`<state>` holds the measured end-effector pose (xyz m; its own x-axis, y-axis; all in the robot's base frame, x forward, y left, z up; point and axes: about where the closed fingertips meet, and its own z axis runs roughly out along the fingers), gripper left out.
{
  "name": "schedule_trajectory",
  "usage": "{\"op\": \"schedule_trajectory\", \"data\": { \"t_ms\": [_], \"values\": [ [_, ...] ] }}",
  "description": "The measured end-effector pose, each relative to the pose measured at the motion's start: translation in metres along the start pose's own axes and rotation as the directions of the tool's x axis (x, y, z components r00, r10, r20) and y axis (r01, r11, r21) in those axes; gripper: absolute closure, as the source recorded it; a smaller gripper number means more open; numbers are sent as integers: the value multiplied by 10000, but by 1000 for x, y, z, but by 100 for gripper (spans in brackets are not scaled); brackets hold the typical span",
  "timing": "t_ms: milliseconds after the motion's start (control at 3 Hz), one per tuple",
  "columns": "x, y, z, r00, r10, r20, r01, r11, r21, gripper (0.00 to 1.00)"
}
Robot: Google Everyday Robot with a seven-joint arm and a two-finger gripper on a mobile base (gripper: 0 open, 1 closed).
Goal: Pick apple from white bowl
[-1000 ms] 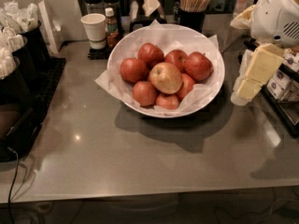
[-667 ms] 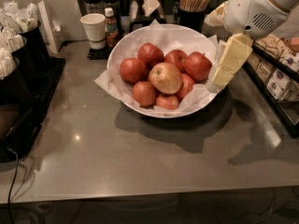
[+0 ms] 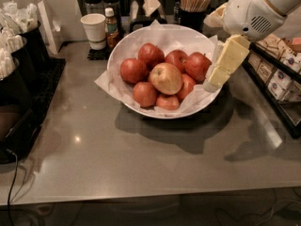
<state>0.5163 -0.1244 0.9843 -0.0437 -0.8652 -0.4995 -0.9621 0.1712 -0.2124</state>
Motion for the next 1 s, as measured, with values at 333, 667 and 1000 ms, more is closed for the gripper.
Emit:
{"op": "schedule_trajectory", "data": {
  "t_ms": [333,667,1000],
  "values": [
    [-29,-9,35,9952,-323,922,379,9975,-594,0],
    [-54,-12,73,9858,-530,1594,756,9874,-1393,0],
    [-54,-13,77,9854,-509,1626,752,9863,-1468,0]
  ]
}}
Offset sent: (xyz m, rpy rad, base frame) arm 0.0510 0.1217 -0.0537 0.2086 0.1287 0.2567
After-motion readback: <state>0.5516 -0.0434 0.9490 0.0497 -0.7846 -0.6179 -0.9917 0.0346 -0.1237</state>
